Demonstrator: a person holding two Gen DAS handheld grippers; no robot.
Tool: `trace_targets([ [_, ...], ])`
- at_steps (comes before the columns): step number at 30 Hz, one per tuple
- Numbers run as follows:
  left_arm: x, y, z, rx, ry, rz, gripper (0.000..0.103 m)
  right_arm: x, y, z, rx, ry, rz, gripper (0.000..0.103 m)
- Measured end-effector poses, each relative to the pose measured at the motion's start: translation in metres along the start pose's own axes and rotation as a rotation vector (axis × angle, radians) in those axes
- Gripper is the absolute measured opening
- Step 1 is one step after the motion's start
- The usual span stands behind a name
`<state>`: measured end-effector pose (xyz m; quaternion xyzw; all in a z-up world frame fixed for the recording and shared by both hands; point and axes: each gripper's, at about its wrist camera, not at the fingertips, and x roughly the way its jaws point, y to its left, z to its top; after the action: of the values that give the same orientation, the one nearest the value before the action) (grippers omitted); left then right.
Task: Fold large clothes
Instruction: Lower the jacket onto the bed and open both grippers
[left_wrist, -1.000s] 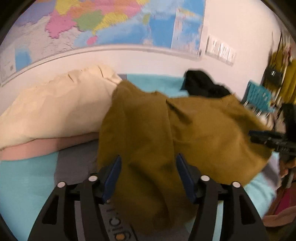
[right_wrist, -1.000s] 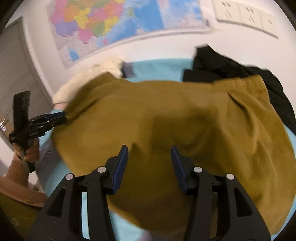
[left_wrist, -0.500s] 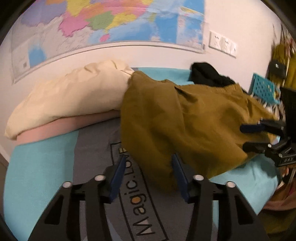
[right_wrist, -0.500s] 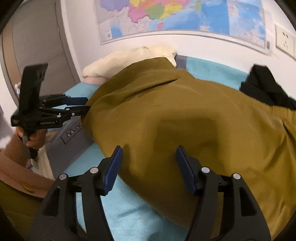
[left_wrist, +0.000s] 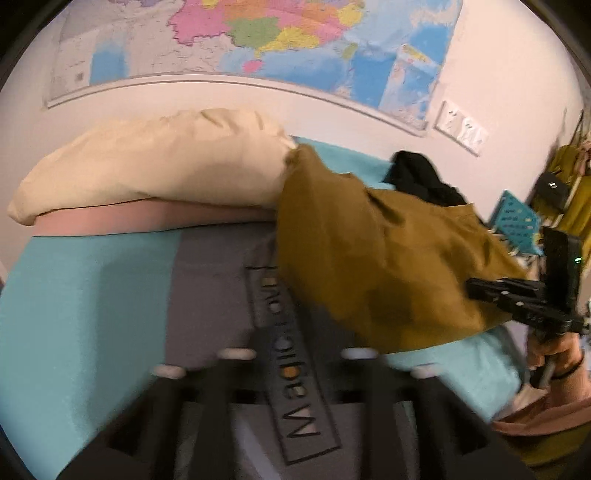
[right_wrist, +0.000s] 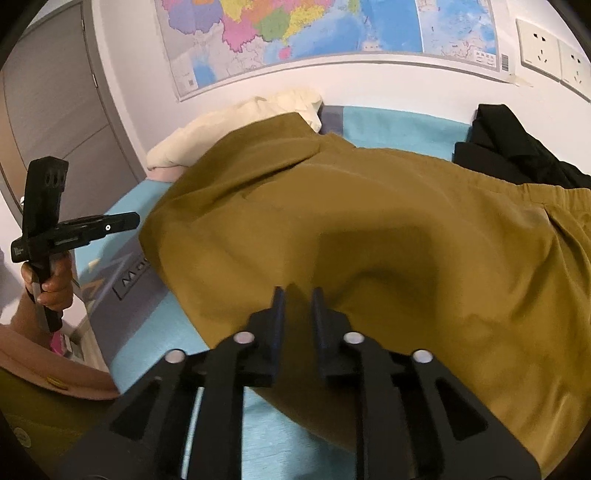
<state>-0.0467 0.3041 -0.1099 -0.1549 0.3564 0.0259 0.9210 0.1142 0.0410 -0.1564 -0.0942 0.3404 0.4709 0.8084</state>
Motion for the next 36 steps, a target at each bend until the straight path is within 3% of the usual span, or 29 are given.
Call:
trace_targets([
  [2,0.003,-0.009,0.001,0.036,-0.001,-0.013,0.045,-0.005,0.001,0.0,0.002,-0.013,-0.002,0.028],
  [5,0.014,-0.017,-0.003,0.067,0.034,-0.031,0.046,-0.013,-0.003,-0.001,0.035,-0.033,-0.001,0.03],
  [7,0.026,-0.016,-0.008,0.064,0.072,-0.012,0.034,-0.019,-0.009,-0.005,0.055,-0.042,-0.001,0.03],
  [10,0.038,-0.007,-0.012,0.006,0.108,-0.029,0.032,-0.025,-0.019,-0.011,0.078,-0.041,-0.044,0.03],
  [14,0.027,-0.019,-0.009,0.054,0.059,0.049,0.053,-0.053,-0.046,-0.024,0.163,-0.079,-0.071,0.031],
  [17,0.002,-0.032,-0.003,0.107,-0.052,-0.012,0.06,-0.089,-0.069,-0.036,0.224,-0.144,-0.148,0.034],
  [20,-0.007,-0.049,0.001,0.156,-0.109,-0.051,0.063,-0.11,-0.092,-0.047,0.281,-0.155,-0.253,0.034],
  [21,-0.002,-0.056,0.003,0.172,-0.104,-0.063,0.063,-0.109,-0.103,-0.053,0.298,-0.124,-0.302,0.028],
  [24,0.02,-0.072,0.004,0.199,-0.054,-0.074,0.063,-0.105,-0.12,-0.066,0.346,-0.097,-0.279,0.019],
  [25,0.03,-0.076,0.005,0.203,-0.038,-0.069,0.063,-0.107,-0.121,-0.067,0.353,-0.106,-0.269,0.02],
  [27,0.048,-0.079,0.006,0.193,0.01,-0.055,0.062,-0.119,-0.114,-0.066,0.317,-0.135,-0.284,0.034],
  [31,0.057,-0.08,0.005,0.192,0.029,-0.03,0.062,-0.146,-0.116,-0.066,0.335,-0.223,-0.309,0.039],
  [34,0.061,-0.081,0.005,0.197,0.046,0.002,0.062,-0.141,-0.136,-0.074,0.373,-0.156,-0.425,0.036],
  [36,0.066,-0.085,0.005,0.206,0.05,0.028,0.063,-0.137,-0.146,-0.082,0.393,-0.131,-0.446,0.039],
])
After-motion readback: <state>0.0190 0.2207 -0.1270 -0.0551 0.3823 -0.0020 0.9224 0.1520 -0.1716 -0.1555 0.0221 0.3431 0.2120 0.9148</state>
